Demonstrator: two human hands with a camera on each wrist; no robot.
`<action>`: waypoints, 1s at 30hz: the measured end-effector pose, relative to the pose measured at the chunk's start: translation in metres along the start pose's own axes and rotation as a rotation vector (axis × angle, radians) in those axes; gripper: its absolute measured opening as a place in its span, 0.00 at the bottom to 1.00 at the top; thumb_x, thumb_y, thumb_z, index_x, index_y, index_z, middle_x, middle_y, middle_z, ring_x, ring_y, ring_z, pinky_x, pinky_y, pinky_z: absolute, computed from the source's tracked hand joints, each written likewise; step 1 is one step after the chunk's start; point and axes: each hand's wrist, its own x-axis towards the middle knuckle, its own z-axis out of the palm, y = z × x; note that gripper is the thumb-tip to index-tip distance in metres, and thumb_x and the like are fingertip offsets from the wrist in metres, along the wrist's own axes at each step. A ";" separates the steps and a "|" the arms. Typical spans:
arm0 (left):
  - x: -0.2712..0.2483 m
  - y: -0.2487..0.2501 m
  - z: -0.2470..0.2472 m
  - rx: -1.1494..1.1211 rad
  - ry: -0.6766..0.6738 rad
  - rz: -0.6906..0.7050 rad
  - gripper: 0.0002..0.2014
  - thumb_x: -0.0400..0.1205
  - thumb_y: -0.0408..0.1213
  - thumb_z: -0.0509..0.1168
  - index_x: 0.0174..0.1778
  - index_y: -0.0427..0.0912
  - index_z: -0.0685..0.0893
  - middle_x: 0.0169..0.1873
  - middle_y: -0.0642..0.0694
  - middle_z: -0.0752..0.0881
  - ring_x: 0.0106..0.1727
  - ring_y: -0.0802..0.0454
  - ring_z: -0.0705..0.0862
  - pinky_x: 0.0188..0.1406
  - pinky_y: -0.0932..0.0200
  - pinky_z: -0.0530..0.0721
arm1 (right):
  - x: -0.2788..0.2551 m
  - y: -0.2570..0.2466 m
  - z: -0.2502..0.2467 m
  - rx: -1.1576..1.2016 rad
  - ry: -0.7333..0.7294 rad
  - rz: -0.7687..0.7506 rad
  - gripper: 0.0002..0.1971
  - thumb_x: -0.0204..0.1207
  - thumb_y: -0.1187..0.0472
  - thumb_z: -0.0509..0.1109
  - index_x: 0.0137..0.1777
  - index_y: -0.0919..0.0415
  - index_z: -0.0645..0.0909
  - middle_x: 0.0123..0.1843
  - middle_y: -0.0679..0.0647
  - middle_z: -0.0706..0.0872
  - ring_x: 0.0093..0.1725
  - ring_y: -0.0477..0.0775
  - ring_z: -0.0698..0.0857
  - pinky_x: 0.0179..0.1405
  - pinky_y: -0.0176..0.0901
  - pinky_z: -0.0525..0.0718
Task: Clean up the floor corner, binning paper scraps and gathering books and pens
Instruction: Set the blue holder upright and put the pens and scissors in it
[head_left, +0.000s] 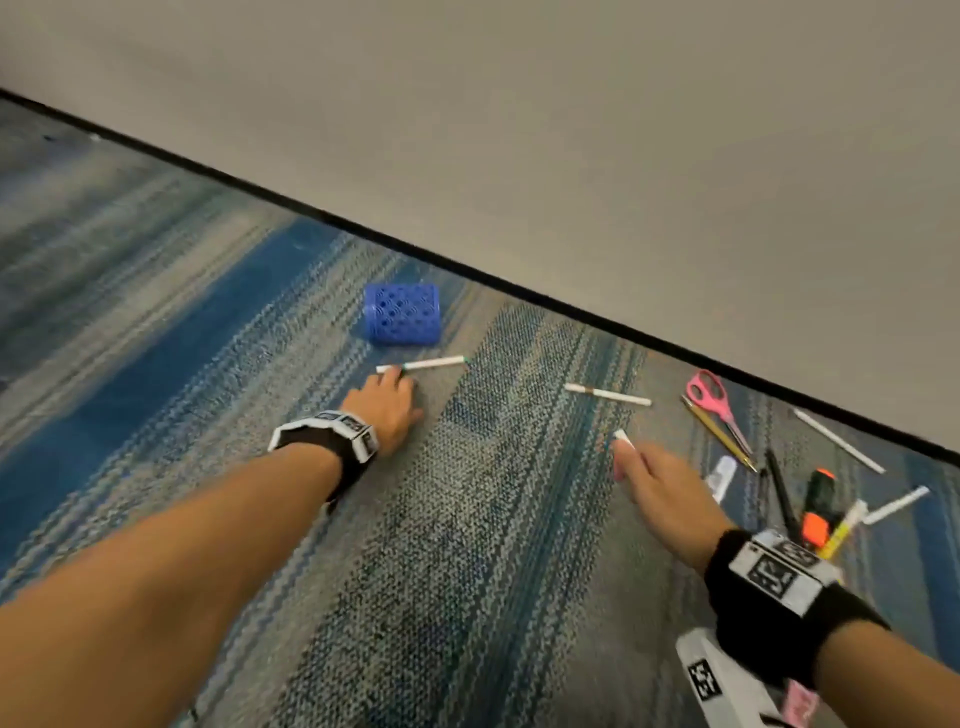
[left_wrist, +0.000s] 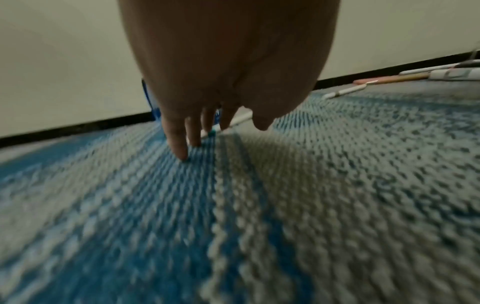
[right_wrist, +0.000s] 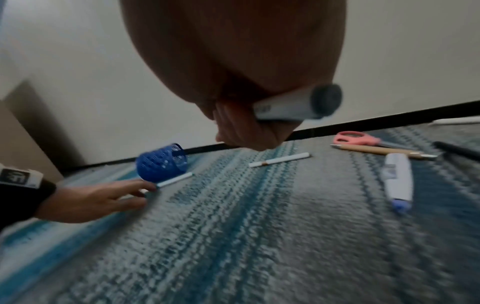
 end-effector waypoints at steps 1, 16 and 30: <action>0.002 -0.003 0.011 -0.001 0.043 0.001 0.28 0.86 0.49 0.57 0.78 0.36 0.65 0.77 0.37 0.64 0.74 0.35 0.68 0.69 0.38 0.75 | -0.003 0.011 -0.001 -0.040 -0.022 0.001 0.21 0.84 0.45 0.50 0.34 0.53 0.73 0.28 0.46 0.74 0.32 0.48 0.76 0.37 0.47 0.70; -0.011 0.042 -0.006 -0.053 0.161 0.075 0.12 0.87 0.40 0.56 0.63 0.38 0.73 0.54 0.38 0.78 0.49 0.39 0.81 0.46 0.45 0.82 | 0.009 -0.012 0.035 -0.417 -0.057 -0.254 0.16 0.85 0.46 0.52 0.45 0.55 0.73 0.47 0.50 0.73 0.40 0.50 0.74 0.43 0.41 0.72; 0.034 0.019 -0.075 0.075 0.356 -0.127 0.46 0.72 0.39 0.74 0.82 0.42 0.53 0.79 0.36 0.59 0.78 0.36 0.61 0.69 0.35 0.71 | 0.072 -0.053 0.076 -0.726 -0.201 -0.518 0.16 0.80 0.69 0.58 0.65 0.61 0.75 0.72 0.55 0.70 0.66 0.58 0.75 0.63 0.54 0.77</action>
